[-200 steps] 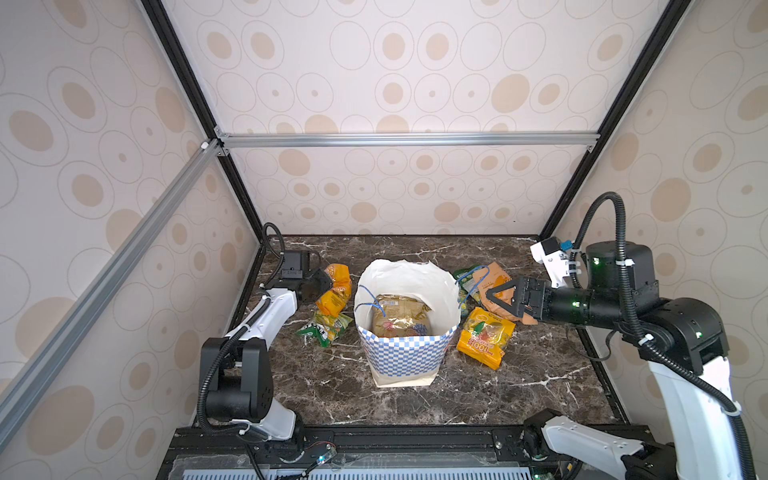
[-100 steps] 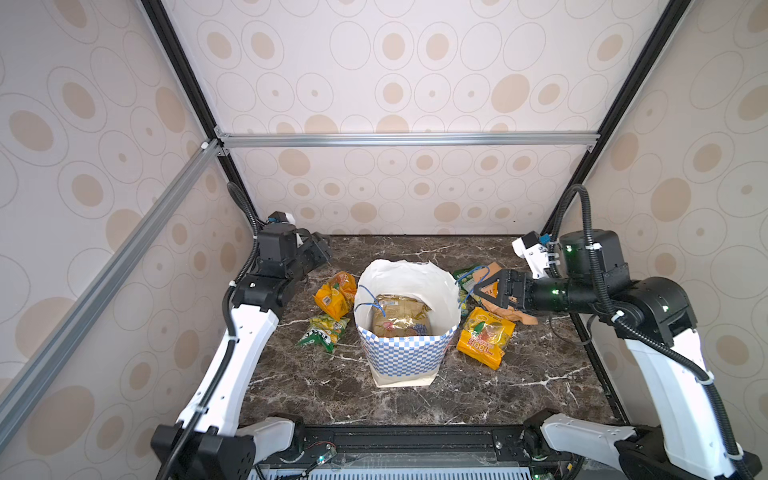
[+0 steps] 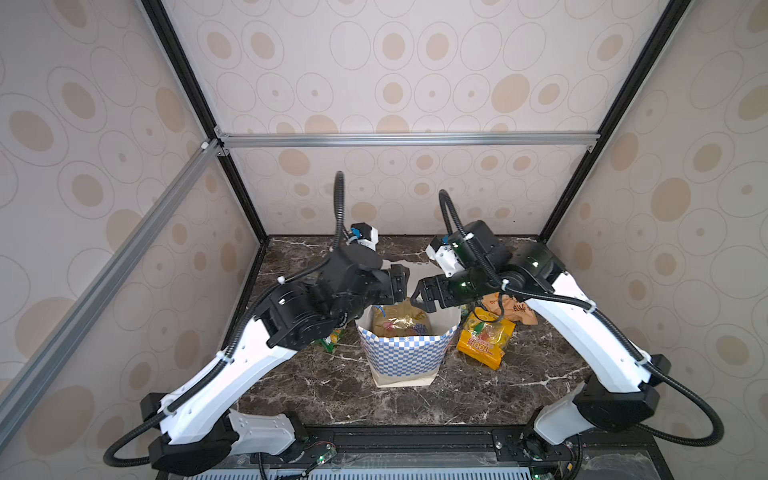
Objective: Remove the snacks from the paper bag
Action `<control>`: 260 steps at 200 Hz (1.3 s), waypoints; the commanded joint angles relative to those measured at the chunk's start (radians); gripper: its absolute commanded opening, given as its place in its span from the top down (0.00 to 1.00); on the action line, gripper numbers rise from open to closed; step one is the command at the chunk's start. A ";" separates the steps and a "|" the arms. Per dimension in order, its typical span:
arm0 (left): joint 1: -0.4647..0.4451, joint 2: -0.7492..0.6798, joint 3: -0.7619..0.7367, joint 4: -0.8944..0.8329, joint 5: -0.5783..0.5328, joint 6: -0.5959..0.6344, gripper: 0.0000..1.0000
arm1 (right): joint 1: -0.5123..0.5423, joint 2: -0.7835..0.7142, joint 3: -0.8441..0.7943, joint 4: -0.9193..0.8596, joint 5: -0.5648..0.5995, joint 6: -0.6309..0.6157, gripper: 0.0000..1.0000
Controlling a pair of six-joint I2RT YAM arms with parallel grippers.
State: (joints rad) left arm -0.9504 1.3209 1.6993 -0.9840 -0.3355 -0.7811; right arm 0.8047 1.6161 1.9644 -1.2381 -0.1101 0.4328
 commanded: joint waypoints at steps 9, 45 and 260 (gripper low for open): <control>-0.004 -0.075 0.028 -0.166 -0.109 -0.075 0.14 | 0.010 0.063 0.002 -0.005 0.098 -0.081 0.06; -0.004 -0.158 0.026 -0.254 -0.085 -0.119 0.09 | 0.025 0.142 -0.070 0.081 0.058 -0.091 0.06; -0.004 -0.126 0.045 -0.261 0.050 -0.042 0.07 | 0.064 0.536 -0.358 0.412 0.193 -0.023 0.00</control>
State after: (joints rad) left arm -0.9512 1.2114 1.7451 -1.2663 -0.2832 -0.8257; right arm 0.8692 2.0830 1.6524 -0.8768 0.0685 0.3462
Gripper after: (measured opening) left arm 0.933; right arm 0.998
